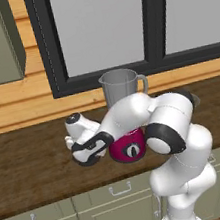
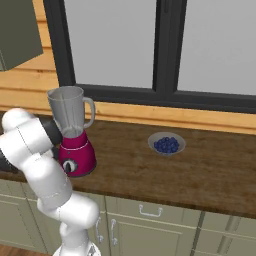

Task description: Close the lid blender by securely placing the lid on top.

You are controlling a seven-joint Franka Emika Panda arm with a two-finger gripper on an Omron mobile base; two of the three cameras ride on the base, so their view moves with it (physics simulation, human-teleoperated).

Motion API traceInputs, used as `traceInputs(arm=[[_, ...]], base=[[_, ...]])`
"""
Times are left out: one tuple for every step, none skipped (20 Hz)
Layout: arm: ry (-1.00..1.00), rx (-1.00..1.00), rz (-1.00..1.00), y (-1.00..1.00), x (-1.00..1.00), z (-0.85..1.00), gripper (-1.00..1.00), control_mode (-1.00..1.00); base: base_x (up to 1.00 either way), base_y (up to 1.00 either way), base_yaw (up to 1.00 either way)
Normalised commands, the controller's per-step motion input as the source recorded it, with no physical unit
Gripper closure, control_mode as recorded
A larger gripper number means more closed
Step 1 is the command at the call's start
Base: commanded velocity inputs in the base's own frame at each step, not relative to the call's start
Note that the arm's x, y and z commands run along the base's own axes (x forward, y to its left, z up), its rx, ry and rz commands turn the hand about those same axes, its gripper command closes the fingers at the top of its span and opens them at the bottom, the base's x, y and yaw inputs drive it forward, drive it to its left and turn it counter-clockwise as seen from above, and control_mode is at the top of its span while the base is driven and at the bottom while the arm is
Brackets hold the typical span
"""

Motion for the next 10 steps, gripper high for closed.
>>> traceInputs(arm=[[0.00, 0.00, -0.01, 0.00, 0.19, -0.07, -1.00, -1.00], [0.00, 0.00, -0.01, 0.00, 0.17, -0.11, -1.00, -1.00], [0.00, 0.00, -0.01, 0.00, 0.16, -0.13, -1.00, -1.00], [0.00, 0.00, -0.01, 0.01, 0.14, -0.15, -1.00, -1.00], [0.00, 0.00, 0.00, 0.03, 0.10, -0.19, -1.00, -1.00], [0.00, 0.00, 0.00, 0.04, 0.06, -0.24, -1.00, -1.00], [0.00, 0.00, 0.00, 0.08, 0.02, -0.29, -1.00, -1.00], [0.00, 0.00, 0.00, 0.11, 0.02, -0.31, 1.00, -1.00], [0.00, 0.00, 0.00, 0.11, 0.01, -0.34, 1.00, -1.00], [0.00, 0.00, 0.00, 0.15, 0.02, -0.34, 1.00, -1.00]], base=[[0.00, 0.00, 0.00], [0.00, 0.00, 0.00], [0.00, 0.00, 0.00], [0.00, 0.00, 0.00], [0.00, 0.00, 0.00], [0.00, 0.00, 0.00], [0.00, 0.00, 0.00], [0.00, 0.00, 0.00], [0.00, 0.00, 0.00], [0.00, 0.00, 0.00]])
